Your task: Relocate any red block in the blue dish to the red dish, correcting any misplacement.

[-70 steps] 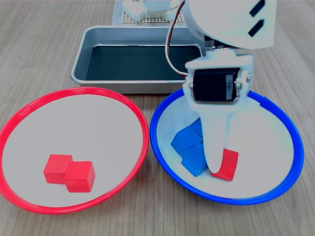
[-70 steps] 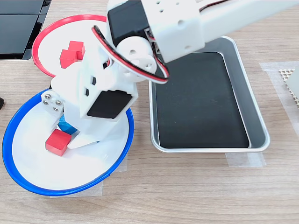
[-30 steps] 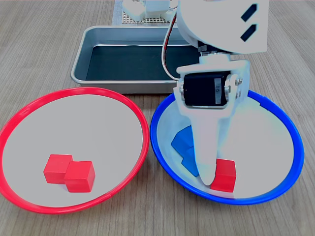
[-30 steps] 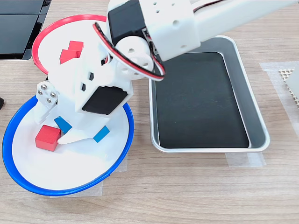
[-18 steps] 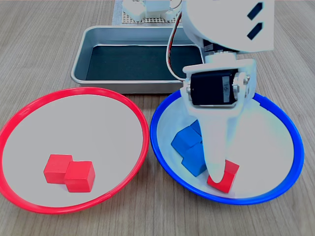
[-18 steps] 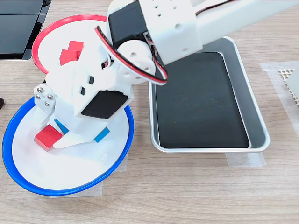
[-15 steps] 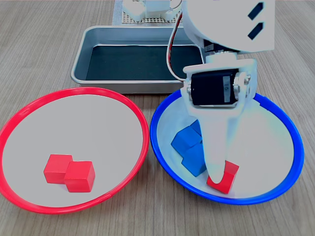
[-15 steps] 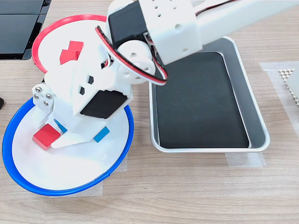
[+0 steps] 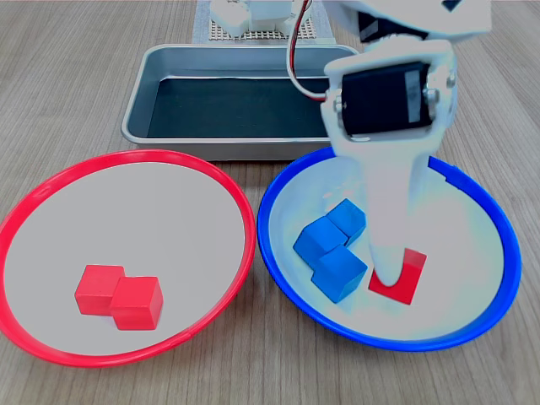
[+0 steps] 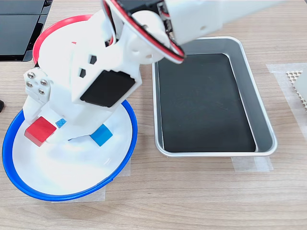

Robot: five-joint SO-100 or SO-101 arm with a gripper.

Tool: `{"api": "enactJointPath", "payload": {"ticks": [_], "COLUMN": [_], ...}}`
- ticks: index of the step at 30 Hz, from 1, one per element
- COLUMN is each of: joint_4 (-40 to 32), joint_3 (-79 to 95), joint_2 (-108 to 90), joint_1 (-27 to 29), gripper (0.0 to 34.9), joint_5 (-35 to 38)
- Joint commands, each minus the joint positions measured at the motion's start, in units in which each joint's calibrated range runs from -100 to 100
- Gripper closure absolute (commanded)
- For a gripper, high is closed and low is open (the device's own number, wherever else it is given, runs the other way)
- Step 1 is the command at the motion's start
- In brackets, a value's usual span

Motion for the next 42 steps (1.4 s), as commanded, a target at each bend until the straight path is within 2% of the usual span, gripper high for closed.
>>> {"api": "enactJointPath", "payload": {"ticks": [1,8,19,26,32,42], "joint_4": [1.6,3.1,7.2,7.1,5.0,2.8], "joint_3": [1.2,7.5,11.9,17.5,21.3,17.5], "joint_2": [-7.1,-16.3,-23.6,-22.7,-20.1,-11.0], "joint_1": [-0.7,2.5,15.8,21.9,23.4,22.3], "gripper": [34.5,34.6,34.6,34.6,34.6,34.6], "joint_5": [1.2,5.3,16.9,22.1,23.4,23.0]}}
